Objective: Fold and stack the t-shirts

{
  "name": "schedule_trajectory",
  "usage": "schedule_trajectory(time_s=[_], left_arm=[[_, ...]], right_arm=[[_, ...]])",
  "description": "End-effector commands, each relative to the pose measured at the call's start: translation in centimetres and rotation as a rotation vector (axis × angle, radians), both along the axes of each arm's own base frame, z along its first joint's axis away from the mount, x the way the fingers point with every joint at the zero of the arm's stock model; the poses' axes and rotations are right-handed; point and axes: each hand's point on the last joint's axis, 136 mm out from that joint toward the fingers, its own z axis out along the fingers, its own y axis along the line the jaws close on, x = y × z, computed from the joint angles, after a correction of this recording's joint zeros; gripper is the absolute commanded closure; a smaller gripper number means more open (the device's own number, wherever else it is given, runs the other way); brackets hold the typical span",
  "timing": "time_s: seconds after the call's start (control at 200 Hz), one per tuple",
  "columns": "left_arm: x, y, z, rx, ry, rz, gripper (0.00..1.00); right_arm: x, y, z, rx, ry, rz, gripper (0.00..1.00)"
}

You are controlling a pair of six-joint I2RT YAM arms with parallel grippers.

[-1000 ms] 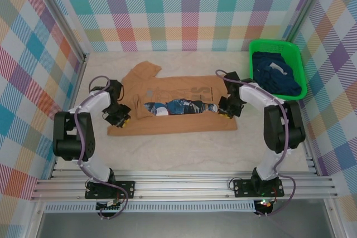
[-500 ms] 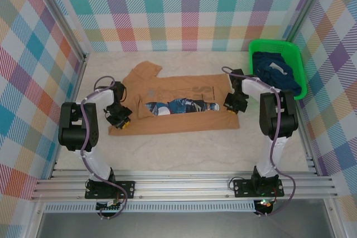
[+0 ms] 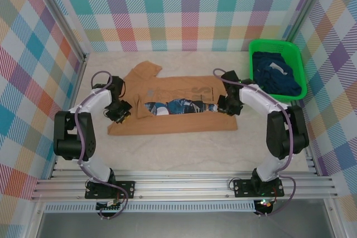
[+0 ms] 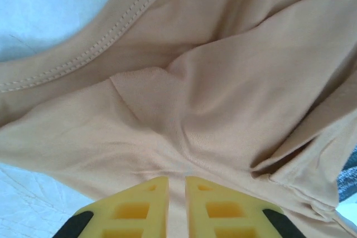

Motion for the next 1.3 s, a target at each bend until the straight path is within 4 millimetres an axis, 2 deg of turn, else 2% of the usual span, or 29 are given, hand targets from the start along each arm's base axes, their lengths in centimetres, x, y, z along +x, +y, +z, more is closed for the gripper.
schedule_trajectory(time_s=[0.0,0.105,0.215,0.425,0.51,0.575,0.65,0.755,0.825,0.965,1.155,1.295], left_arm=[[-0.8,-0.8,-1.9,-0.028,0.058,0.005,0.85],[-1.3,-0.5,-2.9,-0.011,0.085,-0.011,0.86],[-3.1,0.0,-4.0,0.016,0.136,-0.028,0.86],[-9.1,0.5,-5.0,0.060,0.230,-0.048,0.87],[-10.4,0.8,-4.4,0.064,0.214,-0.041,0.86],[-10.0,0.8,-3.1,0.066,0.167,-0.043,0.85],[-8.1,0.1,-1.0,0.050,0.068,-0.058,0.79],[-5.6,-2.6,0.9,-0.042,-0.044,-0.103,0.67],[-5.3,-4.1,0.8,-0.095,-0.036,-0.113,0.62],[-4.7,-6.1,-0.1,-0.128,-0.028,-0.153,0.61],[-3.6,-7.2,-1.4,-0.121,-0.010,-0.193,0.61],[-2.6,-7.6,-2.2,-0.110,-0.004,-0.218,0.65]], right_arm=[[-2.6,0.0,-3.1,0.011,0.135,-0.034,0.84],[-3.8,-0.8,-5.1,-0.024,0.214,-0.030,0.84],[-5.6,-1.6,-6.4,-0.070,0.308,-0.031,0.83],[-9.8,-2.9,-6.0,-0.094,0.399,-0.042,0.81],[-11.3,-2.9,-5.5,-0.070,0.411,-0.050,0.81],[-11.8,-2.6,-4.7,-0.044,0.393,-0.056,0.81],[-11.3,-2.1,-3.5,-0.018,0.339,-0.051,0.78],[-9.6,-1.6,-1.6,0.014,0.228,-0.031,0.69],[-8.5,-1.3,-0.5,0.031,0.171,-0.013,0.64],[-7.2,-0.5,0.9,0.059,0.136,0.016,0.64],[-6.7,-0.1,1.6,0.077,0.118,0.016,0.64],[-7.0,-0.1,1.6,0.084,0.121,0.012,0.64]])
